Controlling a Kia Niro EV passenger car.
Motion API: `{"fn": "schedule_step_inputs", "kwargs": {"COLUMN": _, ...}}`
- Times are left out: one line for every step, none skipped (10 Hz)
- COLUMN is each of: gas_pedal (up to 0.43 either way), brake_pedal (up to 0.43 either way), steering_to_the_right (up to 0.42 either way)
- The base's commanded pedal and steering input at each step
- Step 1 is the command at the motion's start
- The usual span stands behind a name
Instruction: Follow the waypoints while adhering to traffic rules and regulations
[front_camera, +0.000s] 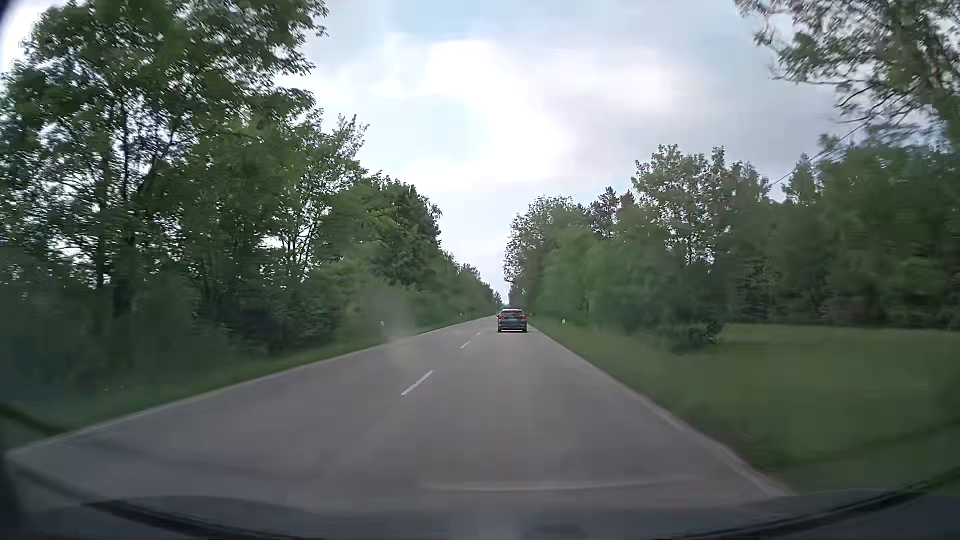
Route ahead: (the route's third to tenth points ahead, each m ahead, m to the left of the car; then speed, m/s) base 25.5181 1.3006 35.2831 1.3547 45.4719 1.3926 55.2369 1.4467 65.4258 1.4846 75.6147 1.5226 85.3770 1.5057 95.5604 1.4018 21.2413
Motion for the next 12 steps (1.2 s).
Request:
{"fn": "schedule_step_inputs", "kwargs": {"gas_pedal": 0.000, "brake_pedal": 0.000, "steering_to_the_right": 0.001}}
{"fn": "schedule_step_inputs", "kwargs": {"gas_pedal": 0.000, "brake_pedal": 0.000, "steering_to_the_right": 0.000}}
{"fn": "schedule_step_inputs", "kwargs": {"gas_pedal": 0.000, "brake_pedal": 0.000, "steering_to_the_right": 0.000}}
{"fn": "schedule_step_inputs", "kwargs": {"gas_pedal": 0.000, "brake_pedal": 0.000, "steering_to_the_right": 0.000}}
{"fn": "schedule_step_inputs", "kwargs": {"gas_pedal": 0.000, "brake_pedal": 0.000, "steering_to_the_right": 0.000}}
{"fn": "schedule_step_inputs", "kwargs": {"gas_pedal": 0.000, "brake_pedal": 0.000, "steering_to_the_right": 0.000}}
{"fn": "schedule_step_inputs", "kwargs": {"gas_pedal": 0.000, "brake_pedal": 0.000, "steering_to_the_right": 0.000}}
{"fn": "schedule_step_inputs", "kwargs": {"gas_pedal": 0.000, "brake_pedal": 0.000, "steering_to_the_right": 0.000}}
{"fn": "schedule_step_inputs", "kwargs": {"gas_pedal": 0.000, "brake_pedal": 0.000, "steering_to_the_right": 0.000}}
{"fn": "schedule_step_inputs", "kwargs": {"gas_pedal": 0.000, "brake_pedal": 0.000, "steering_to_the_right": 0.000}}
{"fn": "schedule_step_inputs", "kwargs": {"gas_pedal": 0.000, "brake_pedal": 0.000, "steering_to_the_right": 0.000}}
{"fn": "schedule_step_inputs", "kwargs": {"gas_pedal": 0.000, "brake_pedal": 0.000, "steering_to_the_right": 0.000}}
